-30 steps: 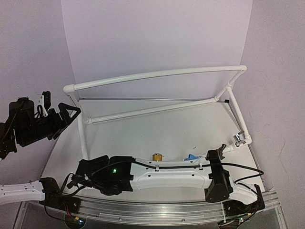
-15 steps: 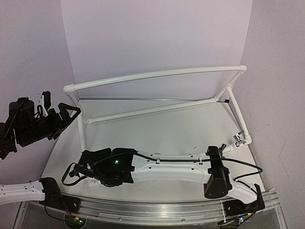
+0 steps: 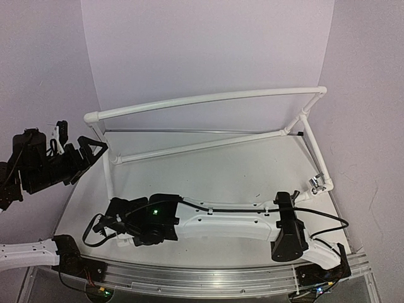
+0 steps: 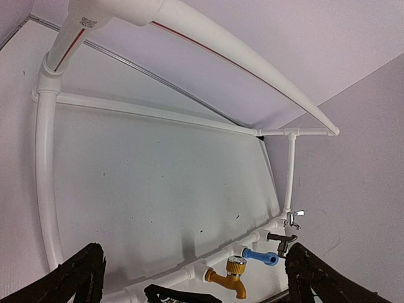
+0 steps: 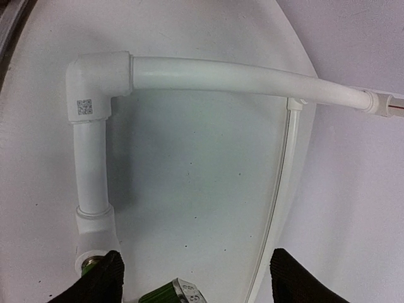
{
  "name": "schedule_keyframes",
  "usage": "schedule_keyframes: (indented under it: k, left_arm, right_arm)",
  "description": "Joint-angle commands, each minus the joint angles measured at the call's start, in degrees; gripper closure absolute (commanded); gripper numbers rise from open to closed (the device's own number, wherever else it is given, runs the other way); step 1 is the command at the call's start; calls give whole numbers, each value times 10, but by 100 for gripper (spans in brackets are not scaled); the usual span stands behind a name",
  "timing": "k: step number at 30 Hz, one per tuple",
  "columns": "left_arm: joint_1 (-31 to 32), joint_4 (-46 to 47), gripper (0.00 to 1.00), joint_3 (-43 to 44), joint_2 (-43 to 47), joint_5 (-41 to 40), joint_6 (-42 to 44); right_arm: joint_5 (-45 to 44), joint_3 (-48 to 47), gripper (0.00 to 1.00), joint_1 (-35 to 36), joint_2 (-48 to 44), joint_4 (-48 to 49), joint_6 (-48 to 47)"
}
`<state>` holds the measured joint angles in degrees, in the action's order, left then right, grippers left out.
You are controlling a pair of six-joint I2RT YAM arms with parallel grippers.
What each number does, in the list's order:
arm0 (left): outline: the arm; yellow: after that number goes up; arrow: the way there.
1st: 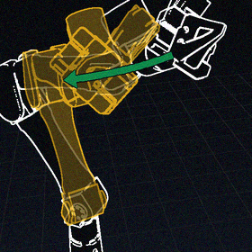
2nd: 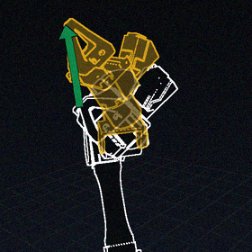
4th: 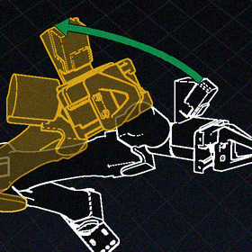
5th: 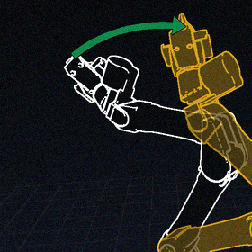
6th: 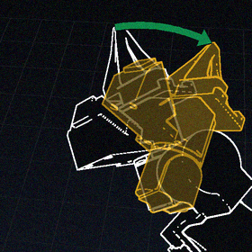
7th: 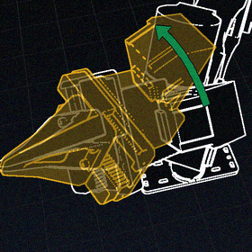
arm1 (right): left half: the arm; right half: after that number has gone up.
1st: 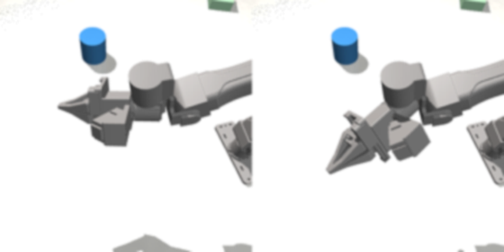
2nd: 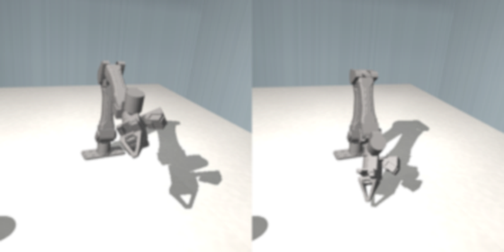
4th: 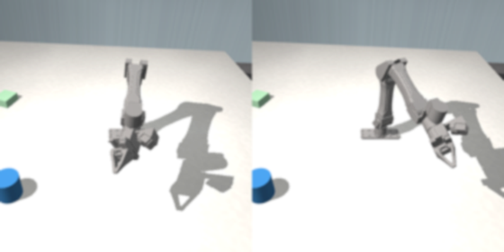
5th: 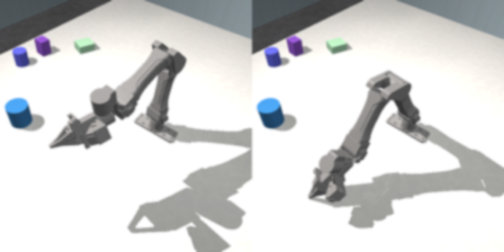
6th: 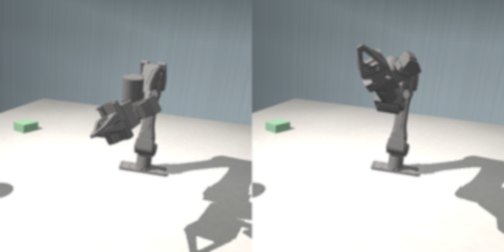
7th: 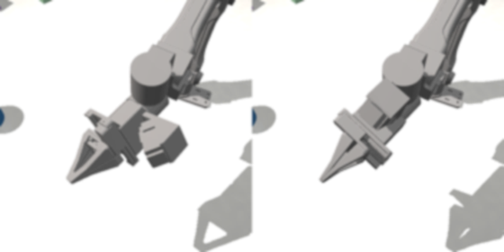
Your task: Install the water faucets
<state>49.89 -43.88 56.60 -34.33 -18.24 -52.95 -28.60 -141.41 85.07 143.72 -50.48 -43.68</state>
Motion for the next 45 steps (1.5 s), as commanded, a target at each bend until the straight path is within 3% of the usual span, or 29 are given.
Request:
schedule_keyframes:
  k: [1, 13, 18, 25, 33, 45]
  left_arm:
    - [-1, 13, 0, 9, -3, -10, -3]
    - [-1, 11, 0, 7, -2, -10, -1]
    - [-1, 9, 0, 8, -1, -7, 0]
    - [-1, 13, 0, 9, -6, -1, 2]
    - [-1, 8, 0, 5, 7, 0, 0]
    - [-1, 8, 0, 1, 18, 0, -1]
  right_arm:
    - [41, -25, 23, 6, -48, -14, 3]
    - [151, 35, 11, 13, -140, -28, -100]
    - [181, 97, 7, 24, -197, -70, -242]
    - [170, 106, 3, 29, -190, -172, -393]
    - [113, 258, 7, 29, -232, -5, -564]
    - [72, 301, 13, 8, -226, 91, -734]
